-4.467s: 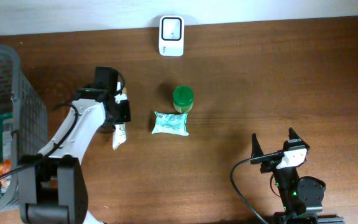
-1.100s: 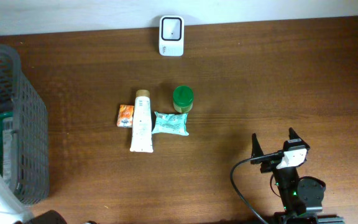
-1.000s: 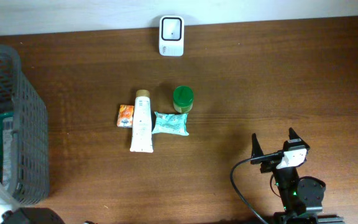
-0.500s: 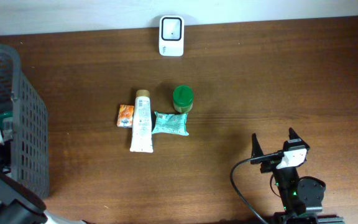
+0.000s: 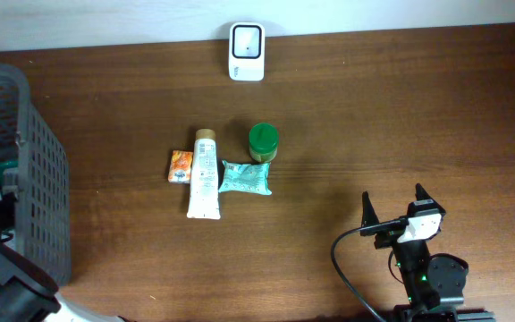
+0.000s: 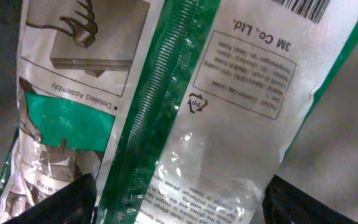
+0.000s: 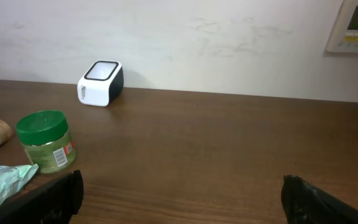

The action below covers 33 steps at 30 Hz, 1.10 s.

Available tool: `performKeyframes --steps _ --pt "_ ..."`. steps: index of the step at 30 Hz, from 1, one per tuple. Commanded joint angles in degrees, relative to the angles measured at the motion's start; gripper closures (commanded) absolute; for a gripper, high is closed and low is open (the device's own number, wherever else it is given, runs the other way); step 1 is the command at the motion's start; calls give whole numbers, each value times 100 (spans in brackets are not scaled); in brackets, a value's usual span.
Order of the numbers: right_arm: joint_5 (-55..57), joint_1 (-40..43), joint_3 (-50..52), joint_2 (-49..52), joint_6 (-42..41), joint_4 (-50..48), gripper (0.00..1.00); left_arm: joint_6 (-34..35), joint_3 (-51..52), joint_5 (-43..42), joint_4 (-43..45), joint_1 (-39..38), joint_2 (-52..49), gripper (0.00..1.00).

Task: Scan the item barcode
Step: 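Grasp the large green-and-white package in the basket with the left gripper, then lay the green-and-white package right of the jar with the left gripper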

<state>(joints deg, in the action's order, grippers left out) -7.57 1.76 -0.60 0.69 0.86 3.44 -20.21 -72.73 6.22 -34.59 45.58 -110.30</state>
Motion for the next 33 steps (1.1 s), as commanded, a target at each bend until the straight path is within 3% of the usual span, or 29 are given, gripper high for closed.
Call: performKeyframes --steps 1,4,5,6,13,17,22,25,28,31,33 --pt "-59 -31 28 -28 22 28 2 -94 444 214 -74 35 -901 29" --pt "-59 -31 28 -28 20 28 2 -92 444 214 -79 35 -905 64" --pt "-59 -31 28 -28 22 28 2 -92 444 168 -81 33 -905 85" --pt "-59 -31 28 -28 22 28 2 -92 444 68 -83 35 -905 100" --pt "-59 -31 28 -28 22 28 1 -87 -238 -247 -927 33 -568 100" --pt "-59 -31 28 -28 22 28 2 151 -734 -520 -994 -31 949 100" --pt "-59 -31 28 -28 22 28 2 153 -780 -518 -94 -522 3093 100" --pt "-59 -31 28 -26 22 28 1 535 -780 -520 531 -1274 4260 100" --pt "-59 -31 28 -26 22 28 2 833 -780 -518 734 -2680 5023 100" --pt "-59 -31 28 -26 22 28 2 955 -778 -498 643 -4433 4981 100" --pt "-59 -31 28 -26 22 28 2 1187 -778 -496 452 -5525 4417 100"
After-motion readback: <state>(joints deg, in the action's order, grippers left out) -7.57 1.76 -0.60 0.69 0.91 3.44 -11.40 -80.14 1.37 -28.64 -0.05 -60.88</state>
